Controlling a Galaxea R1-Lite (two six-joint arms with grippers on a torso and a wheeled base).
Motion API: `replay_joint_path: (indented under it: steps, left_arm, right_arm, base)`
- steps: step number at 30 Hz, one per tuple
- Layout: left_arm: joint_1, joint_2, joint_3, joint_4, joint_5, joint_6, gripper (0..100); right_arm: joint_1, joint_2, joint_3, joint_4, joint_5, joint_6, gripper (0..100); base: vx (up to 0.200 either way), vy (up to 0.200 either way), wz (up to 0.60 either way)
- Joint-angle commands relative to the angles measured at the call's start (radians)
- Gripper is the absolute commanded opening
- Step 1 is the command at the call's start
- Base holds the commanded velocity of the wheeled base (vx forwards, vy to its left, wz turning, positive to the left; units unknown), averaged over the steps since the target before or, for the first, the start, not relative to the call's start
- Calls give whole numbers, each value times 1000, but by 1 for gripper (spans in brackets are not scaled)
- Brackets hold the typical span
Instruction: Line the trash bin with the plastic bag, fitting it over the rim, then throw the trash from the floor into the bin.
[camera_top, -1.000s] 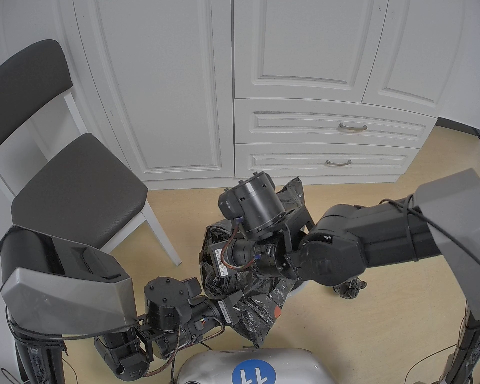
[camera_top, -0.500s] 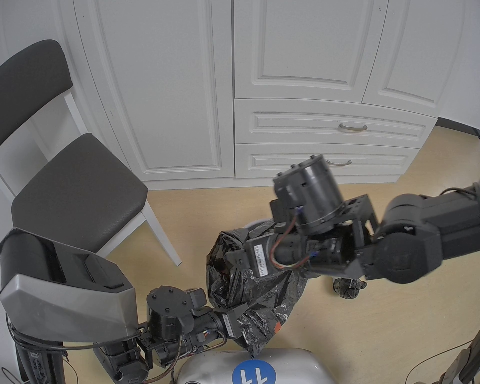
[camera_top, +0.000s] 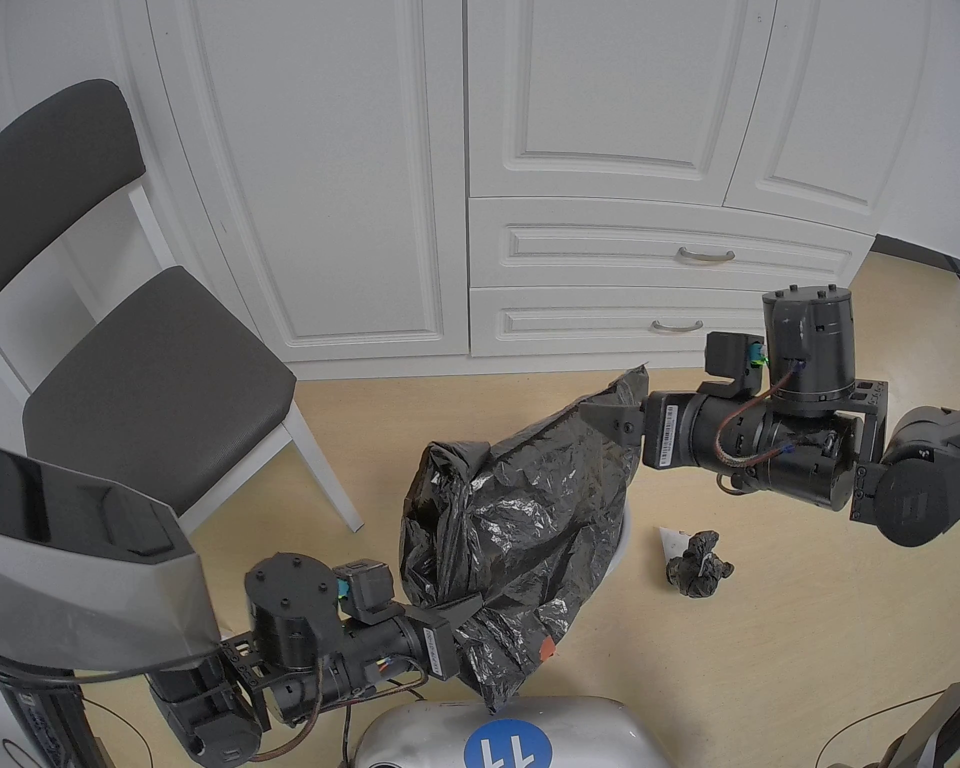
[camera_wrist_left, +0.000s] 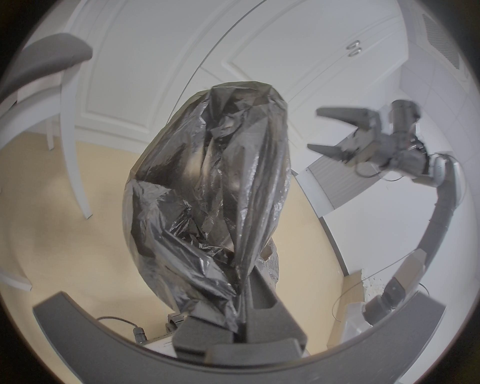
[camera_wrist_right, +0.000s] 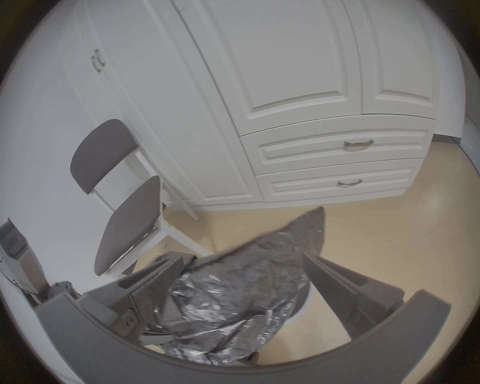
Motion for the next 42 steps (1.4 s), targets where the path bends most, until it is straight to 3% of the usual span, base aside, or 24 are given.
replay_joint_path:
  steps: [1, 10, 11, 19, 28, 34, 42]
  left_arm:
    - [30, -108, 40, 8, -58, 24, 0]
    - [28, -79, 126, 3, -64, 39, 0]
    - [28, -78, 128, 3, -66, 39, 0]
    - [24, -65, 137, -6, -66, 39, 0]
    - [25, -44, 129, -6, -66, 39, 0]
    - [24, -44, 123, -6, -64, 38, 0]
    - [50, -44, 135, -6, -60, 39, 0]
  right_arm:
    - [-108, 36, 1, -19, 35, -5, 100]
    - [-157, 116, -42, -27, 81, 5, 100]
    - [-157, 119, -43, -27, 83, 6, 0]
    - [-171, 148, -102, -28, 84, 84, 0]
    - [-231, 186, -143, -28, 84, 87, 0]
    - [-222, 282, -189, -48, 87, 150, 0]
    - [-188, 360, -166, -31, 104, 146, 0]
  base:
    - [0, 0, 0]
    - [0, 0, 0]
    - [0, 0, 0]
    - [0, 0, 0]
    - [0, 0, 0]
    - [0, 0, 0]
    - [0, 0, 0]
